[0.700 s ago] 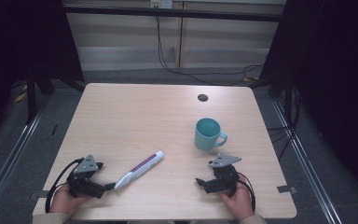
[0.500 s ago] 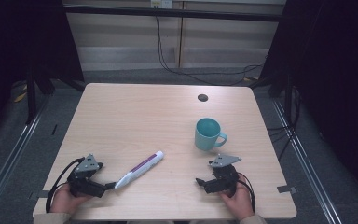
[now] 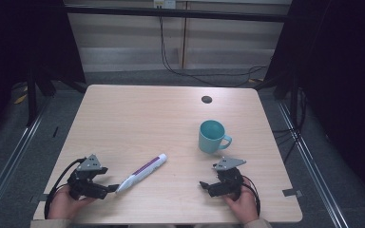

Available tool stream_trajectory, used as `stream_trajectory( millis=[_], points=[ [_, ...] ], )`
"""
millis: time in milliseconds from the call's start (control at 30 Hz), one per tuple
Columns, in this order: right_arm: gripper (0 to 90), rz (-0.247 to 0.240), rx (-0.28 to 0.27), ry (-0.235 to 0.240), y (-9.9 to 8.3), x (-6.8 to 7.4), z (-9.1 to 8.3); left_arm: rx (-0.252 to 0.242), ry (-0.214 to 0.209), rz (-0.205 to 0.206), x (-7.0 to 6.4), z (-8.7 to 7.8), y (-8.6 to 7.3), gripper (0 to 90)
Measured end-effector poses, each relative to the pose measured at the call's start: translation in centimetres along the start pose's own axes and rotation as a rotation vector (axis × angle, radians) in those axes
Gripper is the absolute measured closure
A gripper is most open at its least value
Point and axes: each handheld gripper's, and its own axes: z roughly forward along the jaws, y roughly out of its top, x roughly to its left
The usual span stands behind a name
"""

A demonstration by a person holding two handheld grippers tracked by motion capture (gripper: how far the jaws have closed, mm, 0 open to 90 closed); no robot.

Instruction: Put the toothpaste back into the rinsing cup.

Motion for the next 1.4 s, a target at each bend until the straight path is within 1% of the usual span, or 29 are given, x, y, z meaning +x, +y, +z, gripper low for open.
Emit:
stream_trajectory(
  millis=[67, 100, 167, 233, 300, 367, 400, 467, 533, 567, 633, 667, 700, 733, 800, 833, 867, 900, 967, 1000, 1067, 1167, 1200, 1233, 1267, 1367, 1400],
  points=[
    [14.7, 0.0, 0.0, 0.0, 0.0, 0.0, 0.0, 0.006, 0.005, 0.014, -0.3, 0.1, 0.9, 22.0],
    [14.7, 0.0, 0.0, 0.0, 0.0, 0.0, 0.0, 0.008, -0.002, 0.016, -0.5, 0.2, 1.4, 21.9],
    [14.7, 0.001, 0.0, 0.0, 0.0, 0.0, 0.0, 0.008, -0.004, 0.034, -1.0, 0.4, 2.3, 21.9],
    [14.7, 0.0, 0.0, 0.0, 0.0, 0.0, 0.0, 0.009, -0.018, 0.049, -1.3, 0.8, 3.0, 21.9],
    [14.7, 0.0, 0.0, 0.0, 0.0, 0.0, 0.0, 0.007, -0.03, 0.053, -1.8, 1.4, 3.6, 21.9],
    [14.8, 0.0, -0.001, 0.0, 0.0, 0.0, 0.0, 0.025, -0.036, 0.071, -2.2, 2.2, 3.9, 22.2],
    [14.8, 0.0, -0.001, 0.001, 0.0, 0.0, 0.0, 0.031, -0.038, 0.07, -2.4, 2.6, 4.1, 22.6],
    [14.8, 0.001, 0.0, 0.0, 0.0, 0.0, 0.0, 0.044, -0.046, 0.068, -2.6, 3.3, 4.2, 23.8],
    [14.8, 0.001, 0.0, 0.0, 0.0, 0.0, 0.0, 0.068, -0.041, 0.081, -2.8, 4.1, 4.1, 24.1],
    [14.7, 0.001, -0.001, 0.0, 0.0, 0.0, 0.0, 0.074, -0.052, 0.083, -2.9, 4.5, 4.1, 24.5],
    [14.8, 0.0, -0.001, 0.0, 0.0, 0.0, 0.0, 0.088, -0.041, 0.084, -2.9, 4.9, 4.0, 25.8],
    [14.8, 0.001, -0.001, 0.0, 0.0, 0.0, 0.0, 0.102, -0.044, 0.087, -2.9, 5.3, 3.9, 25.9],
    [14.7, 0.0, -0.001, 0.0, 0.0, 0.0, 0.0, 0.106, -0.041, 0.085, -3.0, 5.4, 3.9, 26.2],
    [14.8, 0.0, -0.001, 0.001, 0.0, 0.0, 0.0, 0.108, -0.04, 0.092, -3.0, 5.6, 3.9, 26.6],
    [14.8, 0.0, -0.001, 0.001, 0.0, 0.0, 0.0, 0.118, -0.045, 0.09, -3.2, 6.0, 3.9, 28.5],
    [14.8, 0.001, 0.0, 0.0, 0.0, 0.0, 0.0, 0.131, -0.046, 0.103, -3.2, 6.1, 3.9, 29.0],
    [14.8, 0.0, 0.0, 0.0, 0.0, 0.0, 0.0, 0.141, -0.044, 0.102, -3.2, 6.1, 3.8, 29.1],
    [14.8, 0.0, -0.001, 0.0, 0.0, 0.0, 0.0, 0.147, -0.039, 0.113, -3.2, 6.2, 3.8, 29.2],
    [14.8, 0.0, -0.001, -0.001, 0.0, 0.0, 0.0, 0.147, -0.036, 0.11, -3.3, 6.2, 3.9, 29.5],
    [14.8, 0.0, 0.0, 0.0, 0.0, 0.0, 0.0, 0.149, -0.032, 0.119, -3.3, 6.2, 3.9, 29.8],
    [14.8, 0.001, 0.0, -0.001, 0.0, 0.0, 0.0, 0.149, -0.035, 0.111, -3.4, 6.1, 3.9, 30.8],
    [14.8, 0.0, 0.0, 0.0, 0.0, 0.0, 0.0, 0.148, -0.036, 0.109, -3.4, 5.9, 3.6, 32.2],
    [14.8, 0.001, -0.001, 0.0, 0.0, 0.0, 0.0, 0.15, -0.034, 0.107, -3.4, 5.8, 3.6, 33.6],
    [14.8, 0.0, 0.0, 0.0, 0.0, 0.0, 0.0, 0.161, -0.035, 0.109, -3.4, 5.7, 3.6, 35.5],
    [14.8, 0.001, 0.0, 0.0, 0.0, 0.0, 0.0, 0.16, -0.037, 0.1, -3.4, 5.7, 3.7, 37.9],
    [14.8, 0.0, 0.0, 0.0, 0.0, 0.0, 0.0, 0.178, -0.039, 0.113, -3.3, 5.6, 3.9, 43.4],
    [14.7, 0.0, 0.0, 0.0, 0.0, 0.0, 0.0, 0.184, -0.042, 0.114, -3.4, 5.5, 4.0, 46.7]
  ],
)
